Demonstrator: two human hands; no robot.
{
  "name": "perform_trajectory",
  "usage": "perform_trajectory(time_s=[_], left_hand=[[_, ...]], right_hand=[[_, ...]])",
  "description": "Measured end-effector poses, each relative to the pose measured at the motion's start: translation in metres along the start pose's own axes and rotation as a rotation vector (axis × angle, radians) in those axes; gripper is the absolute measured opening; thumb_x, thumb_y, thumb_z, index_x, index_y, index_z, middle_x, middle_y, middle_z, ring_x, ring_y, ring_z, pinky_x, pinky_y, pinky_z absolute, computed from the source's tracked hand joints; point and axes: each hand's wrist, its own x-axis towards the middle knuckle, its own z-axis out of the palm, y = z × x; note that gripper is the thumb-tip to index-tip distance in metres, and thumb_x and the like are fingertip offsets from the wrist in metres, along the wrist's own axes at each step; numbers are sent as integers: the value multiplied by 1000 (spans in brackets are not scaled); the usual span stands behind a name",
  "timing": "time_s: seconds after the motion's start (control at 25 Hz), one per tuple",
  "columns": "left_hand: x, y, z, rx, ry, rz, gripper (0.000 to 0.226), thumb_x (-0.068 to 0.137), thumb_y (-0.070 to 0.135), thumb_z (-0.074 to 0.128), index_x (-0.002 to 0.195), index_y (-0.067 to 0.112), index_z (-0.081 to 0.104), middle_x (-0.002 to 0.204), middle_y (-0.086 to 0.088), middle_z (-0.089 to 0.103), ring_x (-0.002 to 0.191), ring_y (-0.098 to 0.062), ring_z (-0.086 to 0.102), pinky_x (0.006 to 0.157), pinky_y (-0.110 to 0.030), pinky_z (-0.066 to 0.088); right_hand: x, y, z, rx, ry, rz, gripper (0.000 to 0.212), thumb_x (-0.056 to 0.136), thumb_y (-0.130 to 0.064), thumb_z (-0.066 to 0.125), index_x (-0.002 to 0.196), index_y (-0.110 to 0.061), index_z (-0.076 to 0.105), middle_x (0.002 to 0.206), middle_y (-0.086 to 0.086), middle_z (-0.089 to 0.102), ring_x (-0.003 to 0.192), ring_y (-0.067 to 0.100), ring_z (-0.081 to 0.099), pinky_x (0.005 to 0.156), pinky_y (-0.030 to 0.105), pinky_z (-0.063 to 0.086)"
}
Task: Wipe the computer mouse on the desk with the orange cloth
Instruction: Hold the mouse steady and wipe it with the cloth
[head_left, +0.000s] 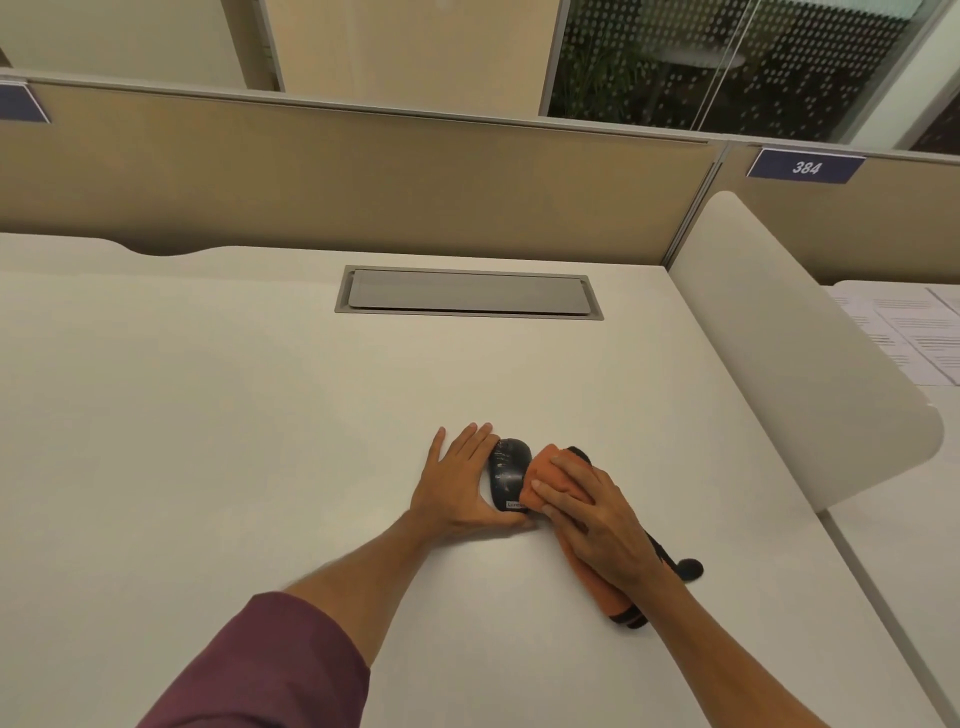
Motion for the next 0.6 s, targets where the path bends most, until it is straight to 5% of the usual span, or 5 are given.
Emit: perform_trajectory(time_s=[0.24, 0.48, 0.6], left_hand=[[1, -3, 3, 12, -10, 2, 127, 57, 100, 40, 154, 22, 20, 163, 7, 17, 151, -6, 5, 122, -50, -1], [4, -8, 7, 36, -4, 25, 121, 60, 97, 45, 153, 21, 25, 162, 5, 22, 151, -9, 8, 123, -48, -3], [2, -3, 3, 3, -7, -3, 126, 57, 98, 47, 154, 21, 22, 163, 8, 18, 151, -7, 6, 123, -49, -2]], right_hand=[[18, -16, 15, -9, -9, 21, 32, 98, -33, 50, 127, -33, 61, 149, 6, 43, 127, 32, 50, 92, 46, 49], [0, -1, -2, -79, -48, -174, 31, 96, -35, 53, 125, -29, 64, 145, 6, 47, 125, 30, 51, 88, 43, 52], [10, -5, 3, -77, 13, -91, 32, 101, -36, 45, 127, -29, 61, 145, 11, 47, 126, 35, 50, 90, 45, 50]])
